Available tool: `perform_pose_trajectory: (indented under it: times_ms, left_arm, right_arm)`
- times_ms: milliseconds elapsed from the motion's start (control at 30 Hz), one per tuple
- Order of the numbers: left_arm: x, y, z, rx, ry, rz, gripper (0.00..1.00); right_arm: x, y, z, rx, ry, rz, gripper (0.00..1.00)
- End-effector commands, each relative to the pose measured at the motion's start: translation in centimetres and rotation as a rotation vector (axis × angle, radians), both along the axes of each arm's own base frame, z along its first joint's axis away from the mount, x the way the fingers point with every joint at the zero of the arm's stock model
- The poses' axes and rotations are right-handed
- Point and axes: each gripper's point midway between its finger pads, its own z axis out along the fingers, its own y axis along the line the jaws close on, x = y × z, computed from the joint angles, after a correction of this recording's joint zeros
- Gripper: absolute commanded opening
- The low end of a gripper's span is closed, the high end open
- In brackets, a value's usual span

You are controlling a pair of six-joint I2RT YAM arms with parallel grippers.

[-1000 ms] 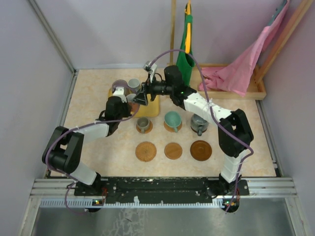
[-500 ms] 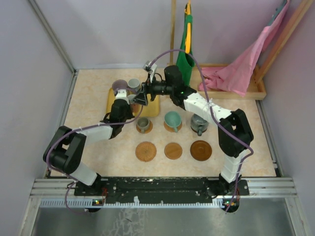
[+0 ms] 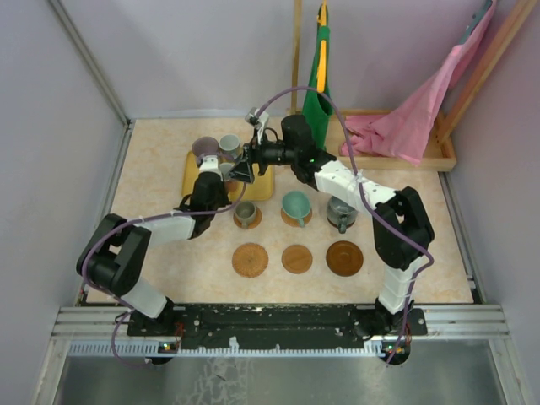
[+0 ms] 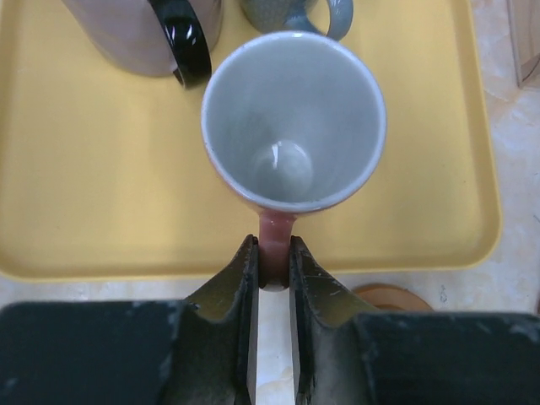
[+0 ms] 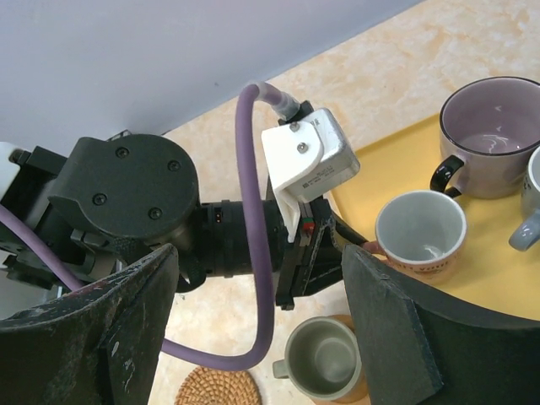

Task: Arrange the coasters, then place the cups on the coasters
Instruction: Adjust the cup on the tray.

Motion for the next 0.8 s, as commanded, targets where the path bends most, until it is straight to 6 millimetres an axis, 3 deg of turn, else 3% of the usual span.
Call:
perform_pose_trajectory:
  times_ms: [0, 200, 500, 600, 767]
  left_arm:
    - [-2.5, 0.8, -4.3, 0.051, 0.156, 0.0, 0.23]
    - [-2.5, 0.7, -3.6, 0.035, 0.142, -0.005, 0.34]
    - [-1.7, 0.2, -1.8, 0.023, 0.103, -0.019, 0.36]
    - [-1.7, 0.2, -1.7, 0.021, 0.099, -0.015, 0.43]
    - [-1.5, 0.2, -2.0, 0.032, 0.098, -0.017, 0.45]
  right_arm:
    - [0.1, 0.4, 1.2, 0.031, -0.067, 0.017, 0.78]
    - [0.1, 0.5, 1.4, 0.036, -0.064, 0.018, 0.78]
    - [0.1, 0.6, 1.6, 0.038, -0.063, 0.018, 0.78]
    - [0.1, 0.6, 1.7, 0.039, -0.062, 0.019, 0.78]
    - [0.1, 0.5, 1.5, 0.033, -0.057, 0.018, 0.77]
